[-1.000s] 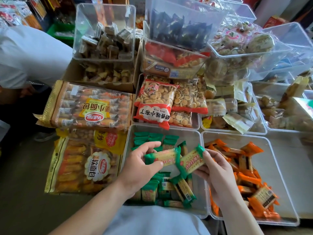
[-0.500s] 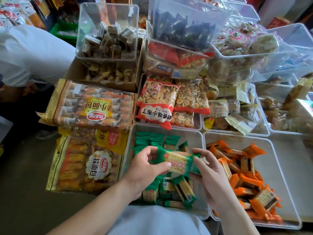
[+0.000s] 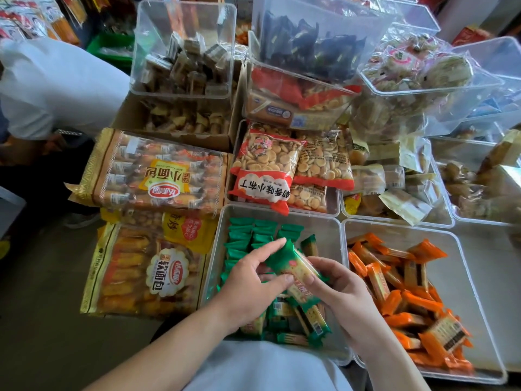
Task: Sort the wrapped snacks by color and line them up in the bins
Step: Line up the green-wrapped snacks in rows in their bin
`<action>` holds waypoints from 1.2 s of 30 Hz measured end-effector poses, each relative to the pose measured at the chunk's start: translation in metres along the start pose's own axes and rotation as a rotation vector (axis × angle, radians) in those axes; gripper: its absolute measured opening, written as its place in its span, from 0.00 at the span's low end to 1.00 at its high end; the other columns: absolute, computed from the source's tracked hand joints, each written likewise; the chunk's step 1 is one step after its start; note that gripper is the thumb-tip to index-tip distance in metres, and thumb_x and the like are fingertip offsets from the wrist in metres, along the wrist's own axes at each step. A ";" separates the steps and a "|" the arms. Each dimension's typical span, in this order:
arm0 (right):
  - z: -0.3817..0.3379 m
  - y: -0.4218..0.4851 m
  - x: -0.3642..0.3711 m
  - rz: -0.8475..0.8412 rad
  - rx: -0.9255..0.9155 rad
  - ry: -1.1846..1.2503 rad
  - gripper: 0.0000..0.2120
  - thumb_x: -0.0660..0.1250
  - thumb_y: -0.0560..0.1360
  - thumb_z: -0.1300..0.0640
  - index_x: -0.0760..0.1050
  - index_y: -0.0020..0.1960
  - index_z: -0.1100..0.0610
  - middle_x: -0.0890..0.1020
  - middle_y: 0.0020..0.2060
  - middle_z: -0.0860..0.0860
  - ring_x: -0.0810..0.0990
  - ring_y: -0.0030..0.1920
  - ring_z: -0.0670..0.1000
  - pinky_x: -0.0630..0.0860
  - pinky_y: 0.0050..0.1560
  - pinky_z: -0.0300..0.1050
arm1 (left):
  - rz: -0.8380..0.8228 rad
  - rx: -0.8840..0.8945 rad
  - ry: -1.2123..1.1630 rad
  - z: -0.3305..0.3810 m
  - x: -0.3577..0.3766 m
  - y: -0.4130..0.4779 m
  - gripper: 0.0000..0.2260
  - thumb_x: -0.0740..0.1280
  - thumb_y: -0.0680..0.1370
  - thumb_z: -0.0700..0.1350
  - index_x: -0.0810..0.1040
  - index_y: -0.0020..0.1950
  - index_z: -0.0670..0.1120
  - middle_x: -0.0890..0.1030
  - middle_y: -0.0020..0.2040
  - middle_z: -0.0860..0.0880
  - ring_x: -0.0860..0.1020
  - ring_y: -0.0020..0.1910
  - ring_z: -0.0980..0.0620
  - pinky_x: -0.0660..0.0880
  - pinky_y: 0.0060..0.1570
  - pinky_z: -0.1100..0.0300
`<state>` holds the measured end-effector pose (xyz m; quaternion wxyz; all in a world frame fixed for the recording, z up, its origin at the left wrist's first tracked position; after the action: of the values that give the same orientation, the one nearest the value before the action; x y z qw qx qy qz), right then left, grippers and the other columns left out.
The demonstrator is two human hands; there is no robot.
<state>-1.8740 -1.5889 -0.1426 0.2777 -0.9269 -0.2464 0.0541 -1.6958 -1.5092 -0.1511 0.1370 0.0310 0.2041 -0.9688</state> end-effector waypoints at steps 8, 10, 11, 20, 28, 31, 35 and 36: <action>-0.001 0.007 -0.001 -0.130 -0.160 -0.447 0.30 0.80 0.72 0.56 0.75 0.71 0.44 0.83 0.59 0.37 0.81 0.63 0.43 0.81 0.61 0.46 | -0.036 0.052 0.209 -0.007 0.002 0.004 0.32 0.78 0.73 0.43 0.75 0.73 0.64 0.79 0.66 0.64 0.77 0.65 0.65 0.76 0.67 0.61; 0.000 0.010 -0.001 -0.132 -0.173 -0.487 0.35 0.79 0.73 0.60 0.71 0.74 0.41 0.82 0.60 0.36 0.81 0.62 0.43 0.83 0.57 0.45 | -0.040 0.065 0.268 -0.006 0.002 0.006 0.33 0.77 0.74 0.44 0.72 0.75 0.64 0.78 0.67 0.65 0.76 0.66 0.65 0.75 0.69 0.61; 0.000 0.012 -0.003 -0.128 -0.180 -0.510 0.36 0.79 0.73 0.62 0.70 0.75 0.40 0.82 0.60 0.37 0.82 0.61 0.44 0.84 0.56 0.43 | -0.048 0.072 0.291 -0.005 0.003 0.008 0.33 0.77 0.74 0.44 0.71 0.76 0.64 0.78 0.67 0.65 0.75 0.67 0.65 0.75 0.69 0.61; 0.009 0.065 -0.012 0.107 -0.164 -0.649 0.22 0.77 0.75 0.61 0.73 0.63 0.48 0.80 0.55 0.44 0.82 0.53 0.45 0.83 0.51 0.41 | 0.128 -0.045 0.215 -0.027 -0.018 0.025 0.27 0.72 0.81 0.43 0.69 0.78 0.55 0.77 0.65 0.59 0.78 0.61 0.61 0.78 0.62 0.61; 0.048 0.128 0.002 0.084 -0.126 -0.766 0.25 0.78 0.73 0.58 0.76 0.69 0.51 0.79 0.60 0.49 0.81 0.58 0.53 0.81 0.60 0.49 | 0.077 -0.125 0.193 -0.034 -0.021 0.022 0.23 0.69 0.82 0.44 0.71 0.75 0.57 0.79 0.64 0.60 0.81 0.57 0.62 0.78 0.55 0.70; 0.054 0.135 0.006 0.150 -0.108 -0.802 0.27 0.74 0.75 0.64 0.73 0.72 0.53 0.74 0.64 0.52 0.78 0.63 0.55 0.77 0.64 0.48 | 0.088 -0.144 0.171 -0.035 -0.021 0.024 0.23 0.69 0.82 0.43 0.72 0.76 0.55 0.79 0.63 0.60 0.81 0.57 0.61 0.78 0.57 0.68; 0.053 0.128 0.009 0.254 -0.179 -0.691 0.28 0.78 0.74 0.63 0.70 0.69 0.54 0.68 0.61 0.45 0.76 0.56 0.47 0.76 0.57 0.41 | 0.098 -0.157 0.162 -0.038 -0.023 0.024 0.23 0.69 0.82 0.42 0.72 0.76 0.54 0.79 0.63 0.60 0.81 0.58 0.60 0.79 0.61 0.63; 0.054 0.127 0.007 0.279 -0.203 -0.664 0.26 0.79 0.73 0.62 0.70 0.66 0.53 0.68 0.60 0.44 0.78 0.53 0.47 0.79 0.55 0.43 | 0.102 -0.159 0.163 -0.038 -0.024 0.024 0.23 0.69 0.82 0.42 0.72 0.76 0.54 0.79 0.63 0.60 0.81 0.58 0.60 0.79 0.60 0.63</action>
<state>-1.8263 -1.6505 -0.2565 0.0792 -0.9064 -0.1985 0.3645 -1.6662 -1.5084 -0.1927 0.1711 0.1092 0.2888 -0.9356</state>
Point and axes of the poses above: each hand's wrist, its own y-axis towards the middle knuckle, its own x-axis out of the palm, z = x × y, the point moved 3 cm from there along y, towards the middle knuckle
